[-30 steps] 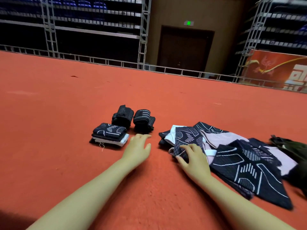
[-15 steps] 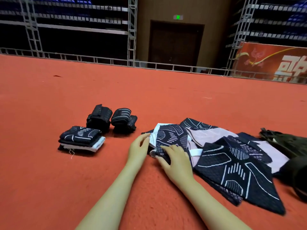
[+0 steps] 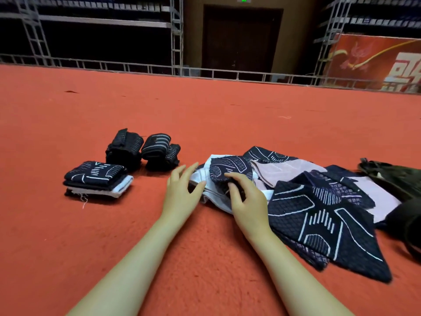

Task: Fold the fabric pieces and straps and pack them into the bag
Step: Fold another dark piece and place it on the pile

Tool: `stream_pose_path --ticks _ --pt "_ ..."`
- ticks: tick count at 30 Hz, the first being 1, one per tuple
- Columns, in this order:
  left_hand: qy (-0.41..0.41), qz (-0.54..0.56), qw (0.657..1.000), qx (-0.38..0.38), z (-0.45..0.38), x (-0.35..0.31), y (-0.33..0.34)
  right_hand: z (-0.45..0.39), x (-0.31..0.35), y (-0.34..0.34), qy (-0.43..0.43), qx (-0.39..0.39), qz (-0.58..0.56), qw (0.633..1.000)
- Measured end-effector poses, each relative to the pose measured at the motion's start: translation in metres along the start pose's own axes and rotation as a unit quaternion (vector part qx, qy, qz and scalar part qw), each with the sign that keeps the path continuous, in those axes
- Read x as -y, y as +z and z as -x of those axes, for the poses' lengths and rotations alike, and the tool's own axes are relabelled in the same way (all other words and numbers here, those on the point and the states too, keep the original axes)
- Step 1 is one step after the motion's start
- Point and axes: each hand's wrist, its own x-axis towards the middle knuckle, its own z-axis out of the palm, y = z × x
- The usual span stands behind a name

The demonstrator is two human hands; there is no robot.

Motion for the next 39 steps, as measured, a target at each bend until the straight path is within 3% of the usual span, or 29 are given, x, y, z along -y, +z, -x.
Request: stream_pose_path --ticks 7,12,18,21,25,28,30,32,35,39 --pt "0.192 0.011 0.979 0.061 0.011 -0.03 -0.008 0.005 0.021 -0.022 -0.064 -0.004 -0.056 0.996" --pt "0.199 0.06 0.976 0.063 0.017 -0.035 -0.012 0.001 0.037 -0.031 -0.077 -0.046 -0.114 0.989" --pt "0.199 -0.042 0.976 0.078 0.014 -0.022 -0.016 -0.009 0.031 -0.042 -0.001 -0.125 -0.161 0.979" --pt "0.164 0.027 0.983 0.082 0.015 -0.028 -0.022 -0.013 0.024 -0.045 0.057 -0.153 -0.187 0.969" --pt "0.138 0.13 0.982 0.029 0.018 -0.053 -0.038 -0.02 0.02 -0.053 0.123 -0.155 -0.24 0.95" --pt "0.159 0.122 0.979 0.019 0.017 -0.06 -0.049 -0.022 0.016 -0.053 0.148 -0.137 -0.252 0.947" --pt "0.133 0.083 0.987 0.048 0.015 -0.051 -0.049 -0.022 0.008 -0.051 0.165 -0.15 -0.243 0.944" --pt "0.086 0.015 0.993 0.079 0.014 -0.04 -0.045 -0.02 -0.006 -0.051 0.18 -0.151 -0.206 0.95" --pt "0.011 -0.096 0.99 0.103 0.014 -0.027 -0.039 -0.015 -0.033 -0.049 0.195 -0.087 -0.071 0.974" --pt "-0.058 0.008 0.993 0.1 0.009 -0.022 -0.043 -0.016 -0.042 -0.047 0.191 -0.05 -0.011 0.98"
